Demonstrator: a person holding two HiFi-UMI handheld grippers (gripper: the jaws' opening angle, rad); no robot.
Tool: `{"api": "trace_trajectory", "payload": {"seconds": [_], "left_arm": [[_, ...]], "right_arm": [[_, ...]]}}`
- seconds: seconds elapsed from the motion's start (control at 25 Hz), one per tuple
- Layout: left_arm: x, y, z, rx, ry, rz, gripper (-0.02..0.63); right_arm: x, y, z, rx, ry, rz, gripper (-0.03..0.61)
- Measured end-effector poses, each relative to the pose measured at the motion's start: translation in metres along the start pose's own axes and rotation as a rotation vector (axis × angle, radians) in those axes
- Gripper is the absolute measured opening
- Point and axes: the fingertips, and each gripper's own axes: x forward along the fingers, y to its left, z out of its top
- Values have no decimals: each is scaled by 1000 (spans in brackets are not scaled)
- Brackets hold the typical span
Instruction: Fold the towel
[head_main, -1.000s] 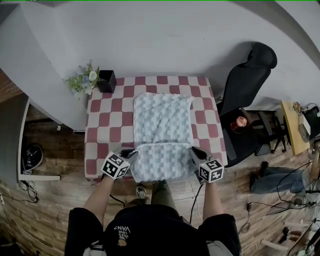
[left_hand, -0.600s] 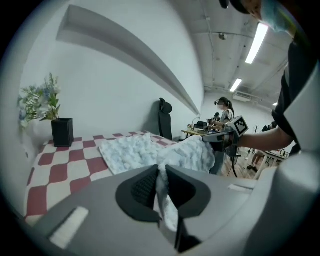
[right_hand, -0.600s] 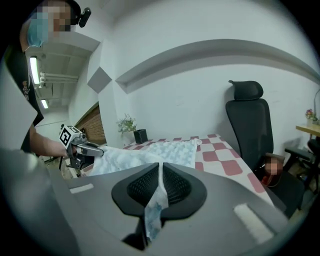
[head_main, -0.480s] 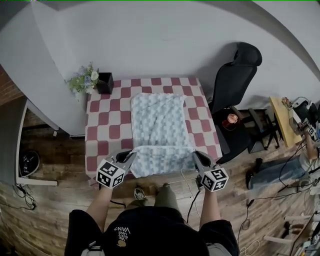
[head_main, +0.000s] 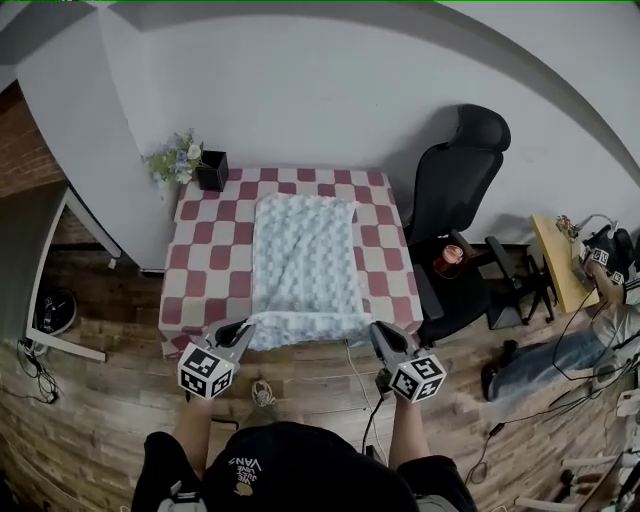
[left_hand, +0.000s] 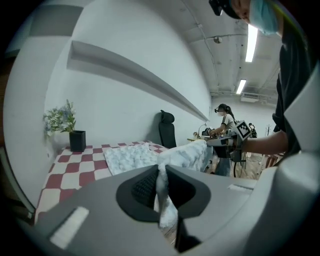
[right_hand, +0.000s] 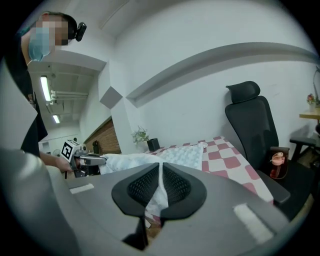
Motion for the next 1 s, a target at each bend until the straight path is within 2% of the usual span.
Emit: {"api": "trace_trajectory", "payload": {"seconds": [0.2, 0.44, 0.72, 1.0], "left_arm": [[-37, -38, -4, -31, -71, 80, 20], [-80, -80, -11, 0, -122, 133, 20], [-111, -117, -10, 38, -149, 176, 21], [-137, -151, -16, 52, -150, 174, 21]], "right_arm": [[-46, 26, 2, -13, -25, 109, 26], [-99, 54, -10, -44, -24, 204, 26], [-140, 68, -16, -40, -44, 265, 26], [-177, 83, -26, -43, -35, 307, 26]]}}
